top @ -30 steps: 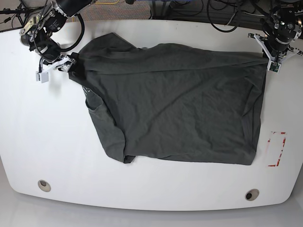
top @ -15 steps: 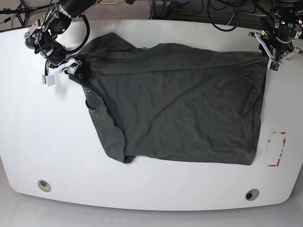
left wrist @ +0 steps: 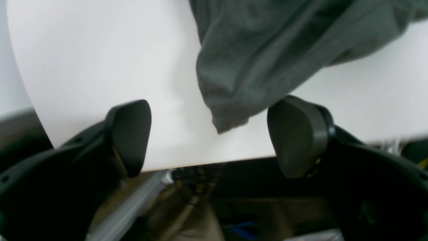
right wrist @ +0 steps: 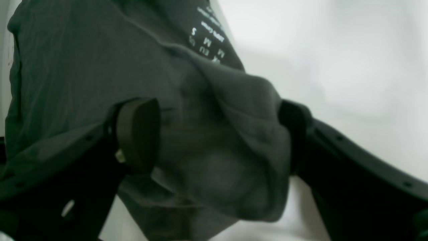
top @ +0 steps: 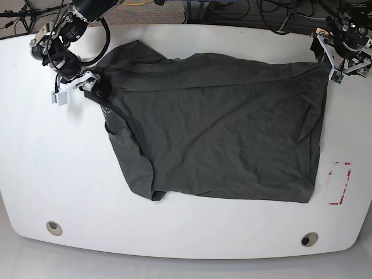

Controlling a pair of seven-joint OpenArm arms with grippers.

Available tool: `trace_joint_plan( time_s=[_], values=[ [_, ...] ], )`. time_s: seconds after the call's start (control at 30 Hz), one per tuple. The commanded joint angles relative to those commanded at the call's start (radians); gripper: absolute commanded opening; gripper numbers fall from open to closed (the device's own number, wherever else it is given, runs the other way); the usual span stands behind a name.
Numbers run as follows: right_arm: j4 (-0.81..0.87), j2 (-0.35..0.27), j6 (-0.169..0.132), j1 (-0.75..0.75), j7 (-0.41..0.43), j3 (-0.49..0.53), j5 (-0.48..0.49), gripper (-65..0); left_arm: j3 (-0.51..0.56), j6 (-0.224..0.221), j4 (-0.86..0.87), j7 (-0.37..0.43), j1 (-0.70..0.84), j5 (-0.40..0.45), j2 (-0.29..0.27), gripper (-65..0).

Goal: Fold the T-shirt properly

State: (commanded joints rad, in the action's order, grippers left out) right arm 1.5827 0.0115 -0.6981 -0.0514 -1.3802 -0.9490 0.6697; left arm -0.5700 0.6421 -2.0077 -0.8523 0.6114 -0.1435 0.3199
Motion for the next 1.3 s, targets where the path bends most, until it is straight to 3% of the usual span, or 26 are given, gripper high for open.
trace_joint_plan(
  time_s=[0.03,0.1,0.23,0.5,0.7,0.9,1.03,1.3],
  values=[
    [0.000,0.000,0.000,0.000,0.000,0.000,0.000,-16.2,-0.038,0.056,0.000,-0.003,-0.018,-0.017,-0.023,-10.8],
    [0.000,0.000,0.000,0.002,0.000,0.002,0.000,-16.2,-0.107,0.056,0.003,-0.012,-0.049,-0.051,-0.052,-10.8],
    [0.000,-0.002,0.000,0.002,0.000,0.002,-0.002,-16.2,-0.189,0.056,0.005,-0.092,-0.077,-0.123,-0.054,-10.8],
    [0.000,-0.003,0.000,0.003,0.000,0.003,-0.002,-16.2,-0.350,0.056,0.072,-0.219,-0.192,-0.302,-0.008,-10.8],
    [0.000,-0.003,0.000,0.002,0.017,0.054,-0.002,-16.2,-0.356,0.056,0.219,-0.299,-0.275,-0.442,0.043,-10.8],
    [-0.002,-0.003,0.000,0.002,0.023,0.072,-0.002,-16.2,-0.348,0.056,0.322,-0.350,-0.316,-0.539,0.041,-10.8],
    [-0.002,-0.003,0.000,0.003,0.023,0.072,-0.002,-16.2,-0.281,0.056,0.347,-0.351,-0.316,-0.595,0.043,-10.8],
    [-0.002,-0.005,0.000,0.003,0.023,0.072,-0.002,-16.2,-0.227,0.056,0.387,-0.351,-0.315,-0.603,0.023,-10.8]
  ],
)
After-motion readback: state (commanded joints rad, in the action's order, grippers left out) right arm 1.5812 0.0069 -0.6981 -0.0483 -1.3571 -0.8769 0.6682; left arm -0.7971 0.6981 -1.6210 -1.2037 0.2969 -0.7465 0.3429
